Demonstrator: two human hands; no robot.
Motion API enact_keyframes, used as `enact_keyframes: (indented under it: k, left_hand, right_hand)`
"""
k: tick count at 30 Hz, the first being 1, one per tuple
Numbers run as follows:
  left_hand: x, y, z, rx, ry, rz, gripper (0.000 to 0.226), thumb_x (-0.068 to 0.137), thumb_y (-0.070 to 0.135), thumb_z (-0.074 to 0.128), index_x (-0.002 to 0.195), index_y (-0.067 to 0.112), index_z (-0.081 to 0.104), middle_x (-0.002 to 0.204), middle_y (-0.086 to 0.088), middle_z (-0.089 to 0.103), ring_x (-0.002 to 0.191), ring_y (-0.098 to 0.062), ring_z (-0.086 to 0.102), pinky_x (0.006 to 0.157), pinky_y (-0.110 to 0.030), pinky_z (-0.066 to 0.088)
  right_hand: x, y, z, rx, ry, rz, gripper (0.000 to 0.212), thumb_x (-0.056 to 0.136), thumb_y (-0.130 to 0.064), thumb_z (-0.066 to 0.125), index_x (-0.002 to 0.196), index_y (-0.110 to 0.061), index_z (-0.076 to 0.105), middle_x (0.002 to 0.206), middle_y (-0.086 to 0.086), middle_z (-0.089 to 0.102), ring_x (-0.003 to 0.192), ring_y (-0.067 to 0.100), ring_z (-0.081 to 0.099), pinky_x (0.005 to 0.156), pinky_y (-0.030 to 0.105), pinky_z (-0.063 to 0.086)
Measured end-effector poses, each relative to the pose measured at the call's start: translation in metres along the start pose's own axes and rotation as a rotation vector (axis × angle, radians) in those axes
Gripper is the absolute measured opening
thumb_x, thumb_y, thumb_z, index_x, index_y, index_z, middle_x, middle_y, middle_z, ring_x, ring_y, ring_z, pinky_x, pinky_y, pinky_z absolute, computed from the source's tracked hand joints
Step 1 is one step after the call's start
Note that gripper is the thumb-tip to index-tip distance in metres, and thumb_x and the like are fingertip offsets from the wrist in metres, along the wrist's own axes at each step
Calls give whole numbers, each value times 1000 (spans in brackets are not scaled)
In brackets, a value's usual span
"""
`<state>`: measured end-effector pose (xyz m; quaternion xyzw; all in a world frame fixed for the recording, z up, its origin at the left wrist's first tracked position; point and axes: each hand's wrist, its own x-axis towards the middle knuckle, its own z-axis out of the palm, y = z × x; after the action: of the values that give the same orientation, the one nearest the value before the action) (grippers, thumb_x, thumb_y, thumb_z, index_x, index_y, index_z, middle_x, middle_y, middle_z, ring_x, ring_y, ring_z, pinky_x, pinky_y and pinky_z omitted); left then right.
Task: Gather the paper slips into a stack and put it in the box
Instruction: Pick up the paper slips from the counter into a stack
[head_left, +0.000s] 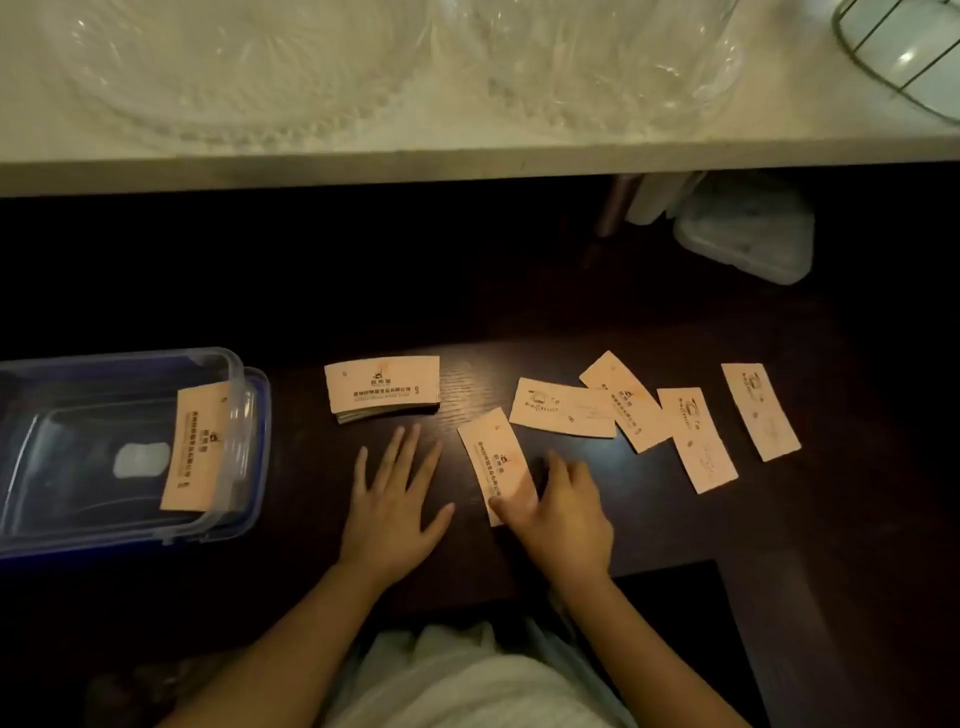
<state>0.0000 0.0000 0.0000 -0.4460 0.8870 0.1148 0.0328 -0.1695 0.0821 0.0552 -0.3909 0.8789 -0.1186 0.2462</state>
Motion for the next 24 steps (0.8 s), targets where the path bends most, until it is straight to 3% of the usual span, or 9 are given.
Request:
enact_keyframes:
  k: [5,10,14,18,21,24]
  left_hand:
    - [0,1,-1,12,23,-4,72,80,58,34,143,24,18,152,-10,25,140,-27,18,109,-58,21]
    - [2,1,-3,32,-14,-17,72,80,57,34,143,23,25,153,-9,23,141,-25,15,110,-55,17]
    - [3,0,-1,38,-20,-35,73,80,58,35,143,24,24,153,-8,23,141,-24,14,111,-55,18]
    - [1,1,-1,12,-36,-37,72,80,58,34,144,26,21,154,-6,19,142,-21,9,113,-52,10]
    - [4,4,-3,-57,-32,-80,73,79,57,38,144,28,19,155,-1,10,142,-16,0,113,-47,-1]
    - [18,23,-11,-380,15,-236,68,83,49,49,142,26,24,156,2,9,142,-13,-4,112,-41,-10]
  right_hand:
    - [-1,-3,14,-170,90,-57,90,61,-69,64,125,-10,40,122,10,47,109,26,45,73,38,51]
    - [3,8,18,-183,138,-202,70,65,-49,74,117,-8,50,119,16,53,103,32,50,74,41,49]
    - [10,13,15,-160,81,-234,59,72,-42,69,119,-15,46,121,9,50,109,26,45,84,38,43]
    - [17,20,6,4,31,-216,41,76,-29,66,108,-19,43,108,4,56,100,22,54,77,35,46]
    - [24,31,-6,314,-174,-72,48,72,-22,73,109,-22,44,115,1,55,104,17,55,78,34,54]
    - [26,48,-20,470,-276,-26,55,70,-18,77,114,-23,44,123,1,53,113,15,49,86,34,52]
